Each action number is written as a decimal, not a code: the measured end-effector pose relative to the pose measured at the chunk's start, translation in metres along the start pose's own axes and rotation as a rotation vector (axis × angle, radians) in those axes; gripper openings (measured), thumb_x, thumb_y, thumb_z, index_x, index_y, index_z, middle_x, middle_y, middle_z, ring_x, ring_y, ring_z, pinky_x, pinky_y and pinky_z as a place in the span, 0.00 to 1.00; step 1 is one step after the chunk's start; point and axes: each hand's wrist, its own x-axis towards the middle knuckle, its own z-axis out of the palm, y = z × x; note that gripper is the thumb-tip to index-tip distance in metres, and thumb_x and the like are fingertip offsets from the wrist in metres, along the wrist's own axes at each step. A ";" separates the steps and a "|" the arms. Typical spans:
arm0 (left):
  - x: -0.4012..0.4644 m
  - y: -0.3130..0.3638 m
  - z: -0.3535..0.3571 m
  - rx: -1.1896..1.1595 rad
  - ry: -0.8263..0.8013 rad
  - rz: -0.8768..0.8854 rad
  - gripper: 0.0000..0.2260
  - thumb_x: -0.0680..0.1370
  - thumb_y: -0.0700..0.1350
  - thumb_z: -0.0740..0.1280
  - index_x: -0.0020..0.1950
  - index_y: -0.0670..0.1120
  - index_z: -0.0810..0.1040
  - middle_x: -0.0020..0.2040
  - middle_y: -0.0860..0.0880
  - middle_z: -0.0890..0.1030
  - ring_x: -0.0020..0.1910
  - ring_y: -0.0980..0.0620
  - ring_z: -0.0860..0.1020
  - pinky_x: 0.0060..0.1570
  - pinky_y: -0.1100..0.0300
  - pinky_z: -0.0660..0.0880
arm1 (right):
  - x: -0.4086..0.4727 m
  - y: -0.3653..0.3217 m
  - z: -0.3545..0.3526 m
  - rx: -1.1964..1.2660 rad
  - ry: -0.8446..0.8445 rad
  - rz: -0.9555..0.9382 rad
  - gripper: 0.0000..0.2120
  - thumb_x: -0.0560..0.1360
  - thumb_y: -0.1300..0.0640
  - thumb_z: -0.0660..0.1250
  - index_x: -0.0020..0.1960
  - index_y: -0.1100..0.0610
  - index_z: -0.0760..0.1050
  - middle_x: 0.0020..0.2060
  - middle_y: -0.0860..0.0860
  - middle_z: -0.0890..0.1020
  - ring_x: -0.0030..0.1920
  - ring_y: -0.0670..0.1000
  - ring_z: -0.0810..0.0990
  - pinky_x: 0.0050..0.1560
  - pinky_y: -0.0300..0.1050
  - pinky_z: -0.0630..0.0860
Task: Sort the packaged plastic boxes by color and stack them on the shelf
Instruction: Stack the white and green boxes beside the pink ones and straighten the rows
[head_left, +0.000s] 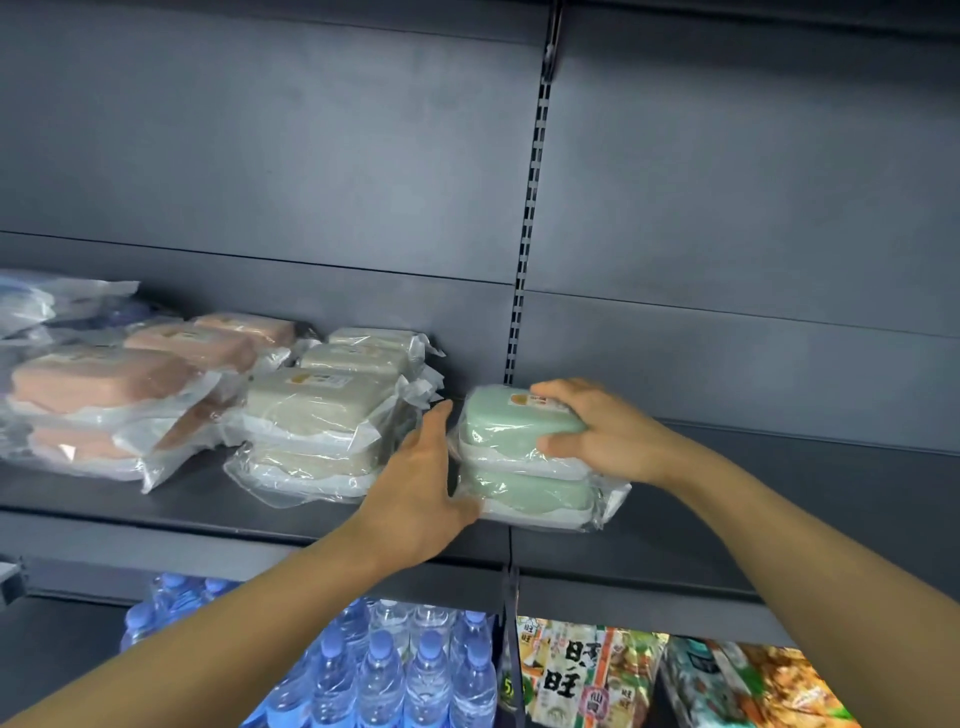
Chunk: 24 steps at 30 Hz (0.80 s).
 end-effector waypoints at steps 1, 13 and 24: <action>-0.001 0.000 -0.001 0.021 -0.001 0.026 0.43 0.71 0.42 0.72 0.77 0.53 0.48 0.71 0.50 0.64 0.69 0.50 0.67 0.67 0.57 0.66 | 0.002 0.001 0.002 0.005 -0.021 0.014 0.28 0.76 0.53 0.66 0.73 0.49 0.61 0.69 0.48 0.66 0.68 0.49 0.62 0.66 0.45 0.61; 0.003 0.012 0.006 0.316 0.128 0.092 0.28 0.75 0.47 0.67 0.69 0.55 0.55 0.64 0.52 0.66 0.50 0.47 0.77 0.42 0.54 0.73 | -0.039 0.004 0.032 -0.376 0.174 -0.045 0.41 0.72 0.47 0.69 0.76 0.42 0.46 0.73 0.47 0.48 0.72 0.51 0.48 0.73 0.47 0.56; 0.106 0.029 -0.005 1.179 -0.089 0.209 0.21 0.75 0.38 0.64 0.68 0.40 0.66 0.63 0.43 0.71 0.64 0.44 0.69 0.61 0.53 0.67 | 0.063 0.033 0.043 -0.473 0.204 0.031 0.38 0.74 0.51 0.68 0.77 0.46 0.48 0.72 0.53 0.54 0.72 0.55 0.55 0.69 0.49 0.61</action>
